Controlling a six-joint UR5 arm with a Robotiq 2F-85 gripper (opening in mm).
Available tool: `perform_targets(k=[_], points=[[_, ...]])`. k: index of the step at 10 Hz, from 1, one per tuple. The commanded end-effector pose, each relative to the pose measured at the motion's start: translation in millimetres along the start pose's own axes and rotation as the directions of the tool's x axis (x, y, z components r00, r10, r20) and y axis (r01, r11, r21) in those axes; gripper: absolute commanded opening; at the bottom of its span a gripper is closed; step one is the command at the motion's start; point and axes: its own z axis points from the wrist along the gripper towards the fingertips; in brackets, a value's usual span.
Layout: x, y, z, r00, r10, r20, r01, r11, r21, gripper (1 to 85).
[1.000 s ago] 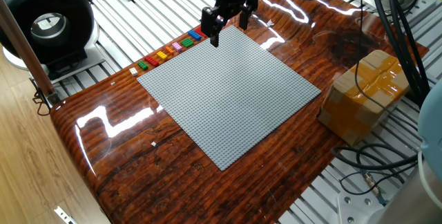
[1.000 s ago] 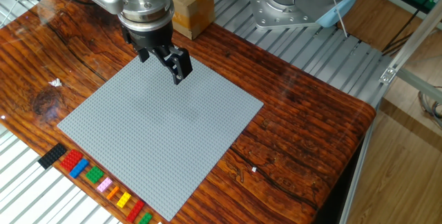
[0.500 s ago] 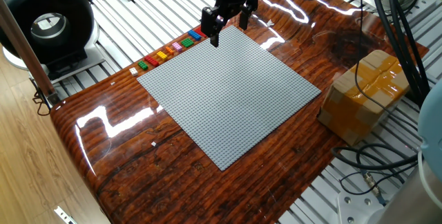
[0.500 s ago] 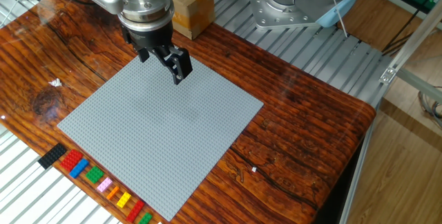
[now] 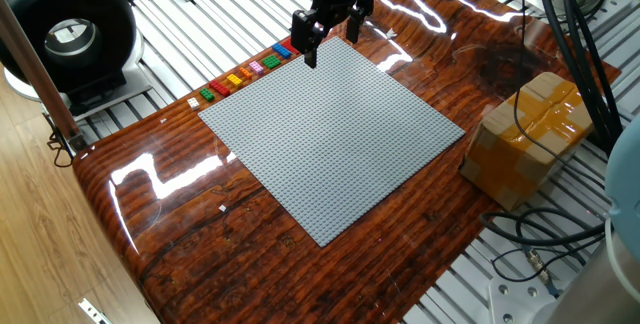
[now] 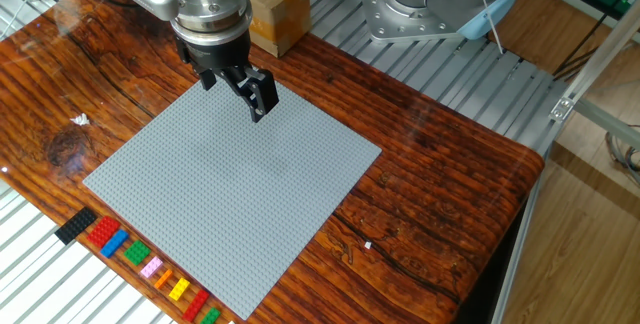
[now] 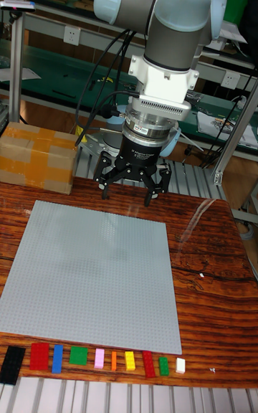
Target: Build with small Lego blocks
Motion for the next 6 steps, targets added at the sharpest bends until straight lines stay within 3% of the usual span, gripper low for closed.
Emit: perform_targets(k=[1, 6], points=[[7.0, -10.1, -0.4, 0.983, 0.182, -0.017, -0.181, 0.982, 0.051, 1.0], [6.3, -10.4, 1.1, 0.983, 0.184, -0.014, -0.183, 0.982, 0.054, 1.0]])
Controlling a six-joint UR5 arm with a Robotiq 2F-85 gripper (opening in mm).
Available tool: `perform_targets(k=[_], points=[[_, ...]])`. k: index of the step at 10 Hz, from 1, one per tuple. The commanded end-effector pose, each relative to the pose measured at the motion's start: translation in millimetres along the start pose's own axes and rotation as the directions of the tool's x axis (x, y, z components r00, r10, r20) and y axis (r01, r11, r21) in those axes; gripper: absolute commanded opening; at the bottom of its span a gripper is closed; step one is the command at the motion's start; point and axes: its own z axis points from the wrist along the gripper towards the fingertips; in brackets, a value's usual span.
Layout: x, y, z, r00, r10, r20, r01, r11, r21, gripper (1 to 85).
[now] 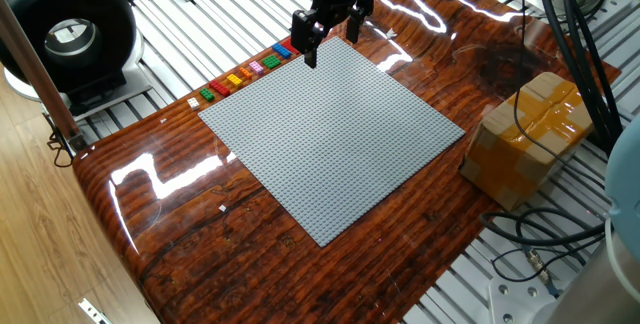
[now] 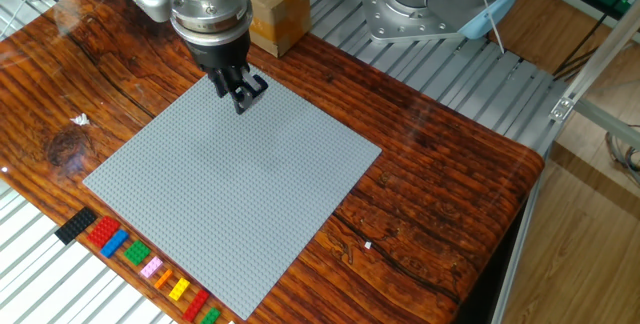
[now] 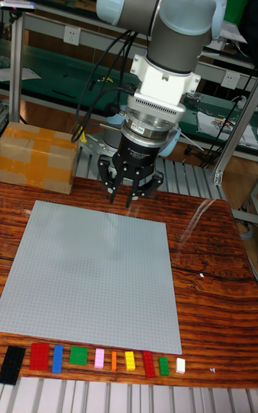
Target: Build with small Lego blocks
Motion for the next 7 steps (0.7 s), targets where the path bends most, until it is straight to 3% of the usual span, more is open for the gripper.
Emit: perform_targets(k=[1, 2, 4, 6, 7], points=[[-0.3, -4.5, 1.3, 0.999, 0.042, 0.004, -0.042, 0.999, 0.014, 1.0], [-0.8, -8.6, 2.3, 0.999, 0.042, 0.005, -0.042, 0.999, 0.028, 1.0], [1.4, -5.2, -0.4, 0.995, 0.100, -0.012, -0.100, 0.995, 0.012, 1.0], [-8.1, -11.5, 0.4, 0.990, 0.143, 0.005, -0.143, 0.989, 0.047, 1.0], [-12.3, 1.2, 3.0, 0.985, 0.171, 0.005, -0.171, 0.985, 0.009, 1.0]])
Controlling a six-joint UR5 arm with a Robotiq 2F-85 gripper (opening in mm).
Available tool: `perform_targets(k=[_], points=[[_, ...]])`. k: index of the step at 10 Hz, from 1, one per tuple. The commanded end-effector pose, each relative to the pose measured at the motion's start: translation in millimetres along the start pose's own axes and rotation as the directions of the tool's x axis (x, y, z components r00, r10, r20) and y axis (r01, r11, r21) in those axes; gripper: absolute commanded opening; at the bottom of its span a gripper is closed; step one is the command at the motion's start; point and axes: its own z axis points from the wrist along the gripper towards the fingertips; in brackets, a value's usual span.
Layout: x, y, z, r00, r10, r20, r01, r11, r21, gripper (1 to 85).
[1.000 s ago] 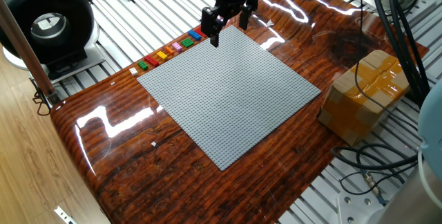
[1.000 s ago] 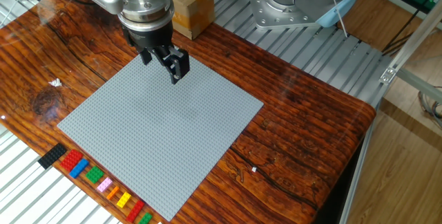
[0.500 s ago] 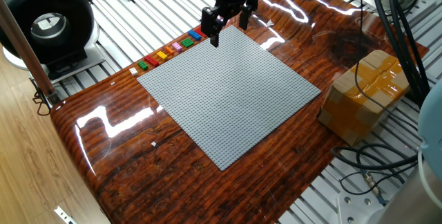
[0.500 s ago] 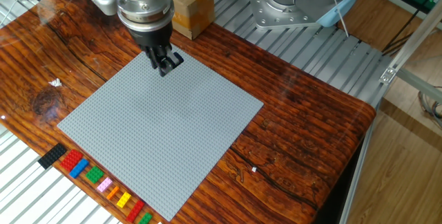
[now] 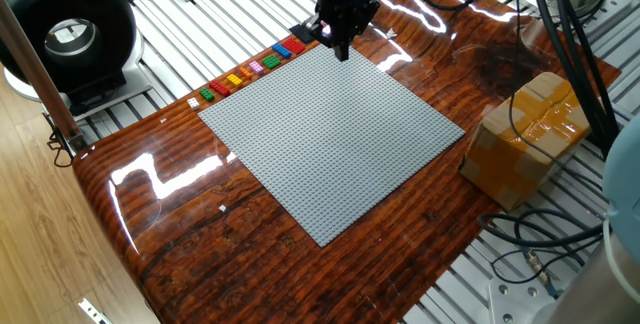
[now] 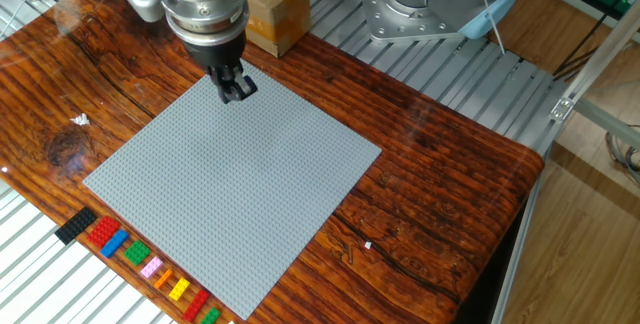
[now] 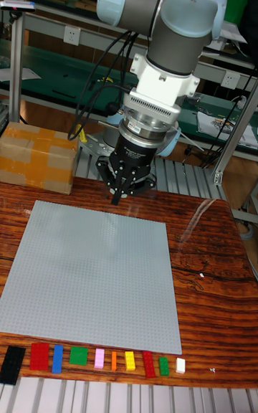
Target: Build with small Lego blocks
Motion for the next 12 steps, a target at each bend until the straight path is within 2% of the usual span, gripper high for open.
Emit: perform_targets(k=[1, 2, 5, 8, 12], points=[[-7.0, 16.7, 1.3, 0.998, 0.056, -0.001, -0.056, 0.997, -0.046, 1.0], [-4.3, 25.8, 2.9, 0.998, 0.053, -0.016, -0.054, 0.995, -0.080, 1.0], [-7.3, 27.8, 16.1, 0.999, 0.047, -0.013, -0.048, 0.996, -0.077, 1.0], [-8.2, 24.1, 18.4, 1.000, 0.017, -0.005, -0.017, 0.997, -0.070, 1.0], [-6.5, 24.1, 19.8, 1.000, -0.003, -0.004, 0.003, 0.997, -0.079, 1.0]])
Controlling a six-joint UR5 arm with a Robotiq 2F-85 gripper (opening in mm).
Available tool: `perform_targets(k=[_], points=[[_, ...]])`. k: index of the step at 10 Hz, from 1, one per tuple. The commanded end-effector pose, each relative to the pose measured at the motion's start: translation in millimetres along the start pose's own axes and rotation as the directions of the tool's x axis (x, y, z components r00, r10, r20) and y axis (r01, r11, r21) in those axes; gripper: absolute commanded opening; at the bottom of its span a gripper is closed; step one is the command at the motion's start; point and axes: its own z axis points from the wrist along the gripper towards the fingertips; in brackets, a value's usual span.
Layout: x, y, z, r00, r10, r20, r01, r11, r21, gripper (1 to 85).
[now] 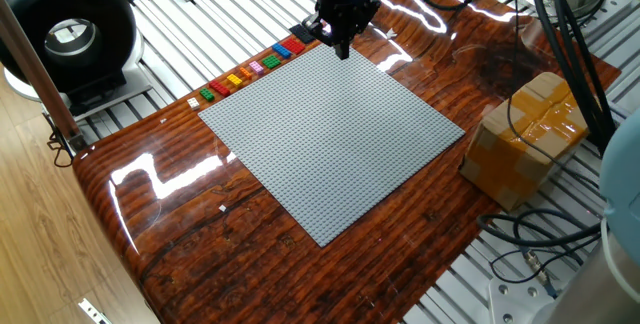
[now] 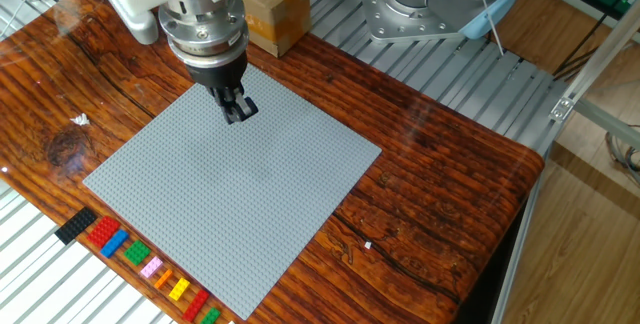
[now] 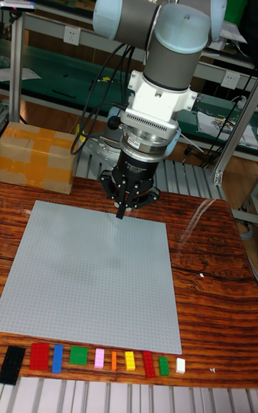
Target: Build with small Lego blocks
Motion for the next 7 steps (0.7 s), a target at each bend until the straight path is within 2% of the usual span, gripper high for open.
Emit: perform_targets(k=[1, 4, 5, 7], points=[[0.9, 2.6, 0.2, 1.000, -0.015, -0.002, 0.015, 1.000, -0.016, 1.0], [5.8, 2.6, 0.2, 1.000, -0.016, -0.021, 0.015, 1.000, -0.016, 1.0], [6.1, 2.5, 0.2, 1.000, 0.013, -0.023, -0.014, 1.000, -0.015, 1.0], [-3.6, 4.9, 0.2, 0.998, 0.057, 0.013, -0.056, 0.998, -0.025, 1.0]])
